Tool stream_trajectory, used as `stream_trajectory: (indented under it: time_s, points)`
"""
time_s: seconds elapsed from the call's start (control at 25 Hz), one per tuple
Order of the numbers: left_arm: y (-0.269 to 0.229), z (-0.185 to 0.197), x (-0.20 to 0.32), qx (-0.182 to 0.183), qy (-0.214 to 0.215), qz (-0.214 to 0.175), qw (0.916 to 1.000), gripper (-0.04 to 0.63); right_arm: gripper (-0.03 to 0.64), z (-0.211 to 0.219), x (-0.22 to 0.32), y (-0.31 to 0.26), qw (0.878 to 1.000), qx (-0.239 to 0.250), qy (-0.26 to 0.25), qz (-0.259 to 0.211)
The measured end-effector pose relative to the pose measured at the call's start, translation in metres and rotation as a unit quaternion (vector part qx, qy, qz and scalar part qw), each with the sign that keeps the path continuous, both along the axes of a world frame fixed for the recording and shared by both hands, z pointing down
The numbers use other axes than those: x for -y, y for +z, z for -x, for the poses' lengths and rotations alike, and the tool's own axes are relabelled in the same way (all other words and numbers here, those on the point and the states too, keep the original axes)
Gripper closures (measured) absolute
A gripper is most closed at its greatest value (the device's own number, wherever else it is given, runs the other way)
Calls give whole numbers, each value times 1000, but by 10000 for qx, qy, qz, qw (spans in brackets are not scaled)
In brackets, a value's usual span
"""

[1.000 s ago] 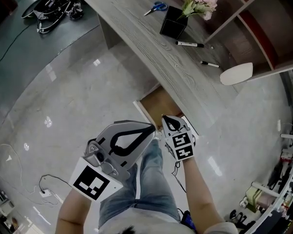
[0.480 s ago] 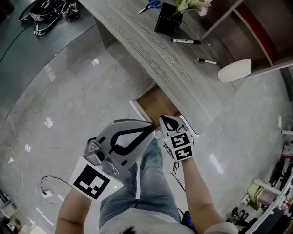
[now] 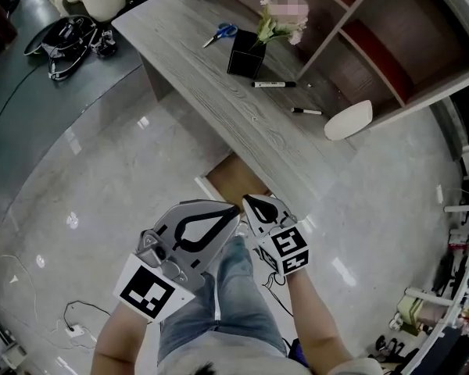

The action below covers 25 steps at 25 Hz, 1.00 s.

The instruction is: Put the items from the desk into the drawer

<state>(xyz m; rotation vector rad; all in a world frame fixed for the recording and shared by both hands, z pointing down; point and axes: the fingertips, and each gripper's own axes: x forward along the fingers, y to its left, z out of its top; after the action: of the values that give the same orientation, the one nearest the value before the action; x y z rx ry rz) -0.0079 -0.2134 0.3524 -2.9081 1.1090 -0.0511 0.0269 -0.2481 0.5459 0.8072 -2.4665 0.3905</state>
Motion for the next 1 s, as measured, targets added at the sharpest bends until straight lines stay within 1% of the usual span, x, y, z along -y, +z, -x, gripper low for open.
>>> stream_trajectory:
  time_s: [0.28, 0.64, 0.8, 1.0]
  points:
    - [-23, -18, -8, 58, 203, -176, 9996, 588, 611, -1, -18, -93, 9961, 628, -31, -611]
    - [-53, -38, -28, 114, 499, -502, 9974, 588, 609, -20, -52, -196, 9814, 1237, 128, -1462]
    - [-59, -42, -43, 112, 569, -546, 9968, 588, 609, -25, -74, -225, 9746, 1456, 166, -1695]
    - [-62, -41, -61, 120, 604, -549, 9966, 588, 611, -22, -99, -243, 9681, 1653, 150, -1876]
